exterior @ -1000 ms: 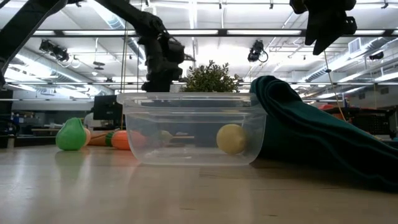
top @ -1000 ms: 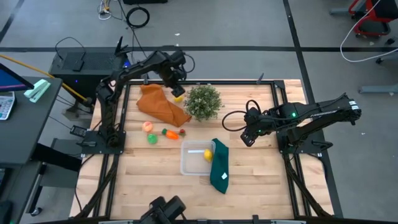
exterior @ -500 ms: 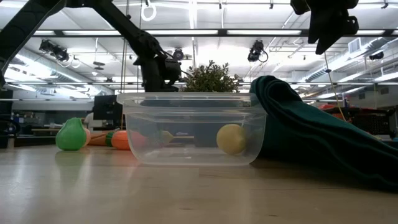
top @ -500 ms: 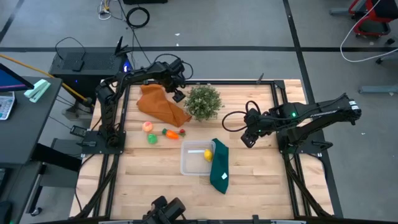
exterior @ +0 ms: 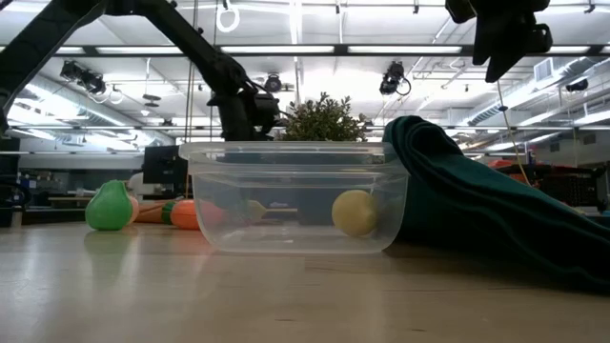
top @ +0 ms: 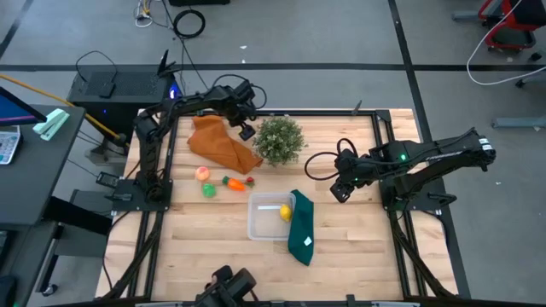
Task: Pick and placing Produce into tupperware
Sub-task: Put the yellow lemon into the transparent bin
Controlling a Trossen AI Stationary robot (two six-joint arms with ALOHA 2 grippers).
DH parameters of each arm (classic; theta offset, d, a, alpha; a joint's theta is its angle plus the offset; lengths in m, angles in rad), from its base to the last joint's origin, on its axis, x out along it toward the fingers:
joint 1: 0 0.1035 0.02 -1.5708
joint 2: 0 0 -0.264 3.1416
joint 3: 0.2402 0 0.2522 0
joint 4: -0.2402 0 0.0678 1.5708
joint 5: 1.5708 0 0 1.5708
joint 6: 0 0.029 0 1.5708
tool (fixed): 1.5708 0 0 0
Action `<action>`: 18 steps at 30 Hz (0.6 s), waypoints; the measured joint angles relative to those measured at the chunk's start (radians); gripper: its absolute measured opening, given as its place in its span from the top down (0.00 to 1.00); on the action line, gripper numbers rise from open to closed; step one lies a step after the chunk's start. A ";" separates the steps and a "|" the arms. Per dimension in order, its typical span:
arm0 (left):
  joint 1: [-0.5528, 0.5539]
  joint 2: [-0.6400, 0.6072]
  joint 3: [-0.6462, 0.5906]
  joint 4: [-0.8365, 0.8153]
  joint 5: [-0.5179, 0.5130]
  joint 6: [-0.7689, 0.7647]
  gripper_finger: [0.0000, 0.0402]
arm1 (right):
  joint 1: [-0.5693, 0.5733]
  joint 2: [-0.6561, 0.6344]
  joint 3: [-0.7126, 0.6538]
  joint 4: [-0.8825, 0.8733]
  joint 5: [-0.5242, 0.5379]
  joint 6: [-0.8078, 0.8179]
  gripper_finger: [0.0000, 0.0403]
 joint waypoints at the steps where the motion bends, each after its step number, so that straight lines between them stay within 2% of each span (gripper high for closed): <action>1: 0.000 0.006 0.000 -0.003 0.002 0.000 0.12 | 0.000 0.000 0.000 0.000 -0.001 0.001 0.59; 14: 0.000 0.072 0.000 -0.006 0.006 0.002 0.12 | 0.000 0.000 0.000 0.007 -0.007 0.011 0.59; 18: 0.000 0.076 0.000 0.020 0.006 0.001 0.15 | 0.000 0.000 0.000 0.006 -0.008 0.011 0.59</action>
